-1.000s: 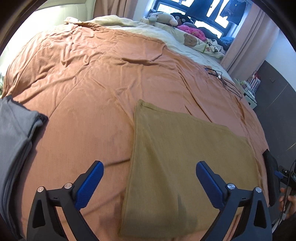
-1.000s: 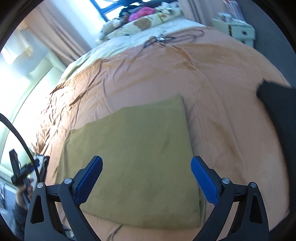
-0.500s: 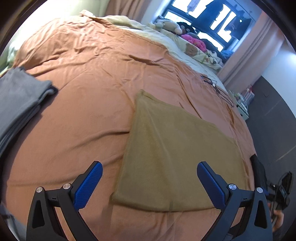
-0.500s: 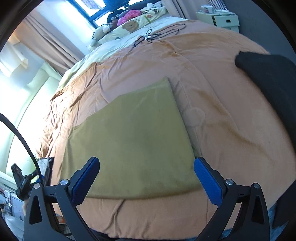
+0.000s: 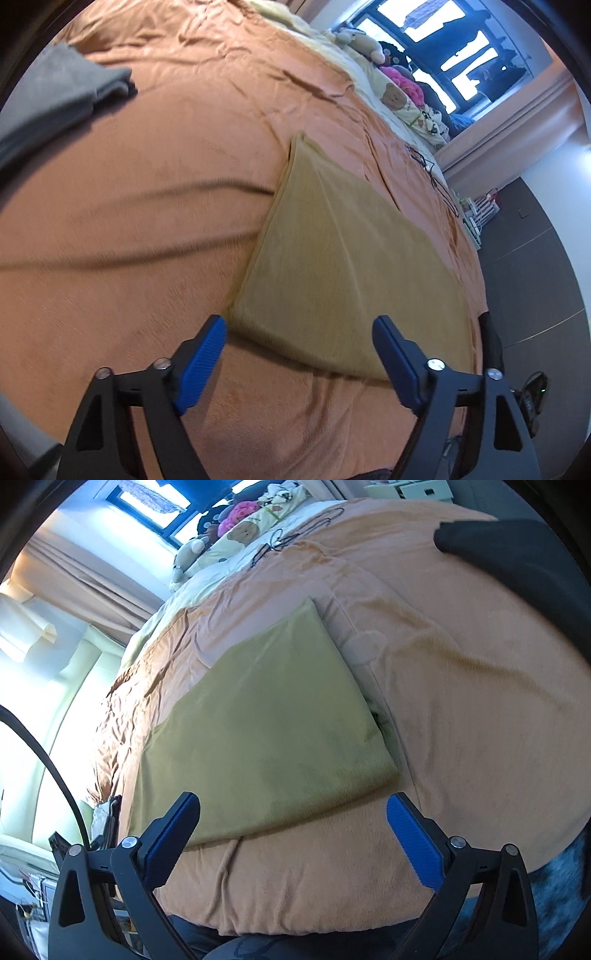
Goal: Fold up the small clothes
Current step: 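Lower both tools to the folded bundle's edge and close on it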
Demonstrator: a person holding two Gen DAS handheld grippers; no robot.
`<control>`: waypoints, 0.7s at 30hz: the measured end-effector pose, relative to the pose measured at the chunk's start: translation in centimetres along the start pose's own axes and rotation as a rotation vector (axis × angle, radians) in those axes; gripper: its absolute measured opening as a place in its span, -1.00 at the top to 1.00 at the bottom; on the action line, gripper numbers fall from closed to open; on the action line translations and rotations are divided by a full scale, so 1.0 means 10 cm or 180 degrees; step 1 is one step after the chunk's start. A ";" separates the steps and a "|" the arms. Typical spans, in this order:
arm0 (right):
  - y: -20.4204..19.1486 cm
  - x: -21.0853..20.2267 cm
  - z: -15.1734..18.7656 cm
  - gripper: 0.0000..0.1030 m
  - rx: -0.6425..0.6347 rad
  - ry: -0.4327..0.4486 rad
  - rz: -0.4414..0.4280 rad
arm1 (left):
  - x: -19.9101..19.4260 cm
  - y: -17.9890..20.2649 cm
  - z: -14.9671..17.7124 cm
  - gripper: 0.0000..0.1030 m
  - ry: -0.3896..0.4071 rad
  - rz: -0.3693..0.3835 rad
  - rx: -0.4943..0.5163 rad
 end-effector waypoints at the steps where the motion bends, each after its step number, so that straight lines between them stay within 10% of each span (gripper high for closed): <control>1: 0.03 0.02 0.01 -0.76 0.0030 -0.0012 0.0019 | 0.02 -0.01 0.02 -0.48 -0.0017 0.0001 -0.0025; 11: 0.17 0.17 0.13 -0.22 0.0355 -0.0022 0.0076 | 0.16 -0.17 0.25 -0.28 -0.0147 -0.0003 -0.0368; 21: 0.31 0.34 0.17 -0.11 0.0614 0.0003 0.0050 | 0.25 -0.27 0.17 -0.18 -0.0012 -0.0059 -0.0560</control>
Point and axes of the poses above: each gripper's, at about its wrist camera, not at the fingertips, and x roughly the way its jaws point, y to its right, z to its underside, the point moved 4 cm from there along x, roughly the way its jaws point, and after that the axes turned 11 degrees about y, right-handed, at the moved point
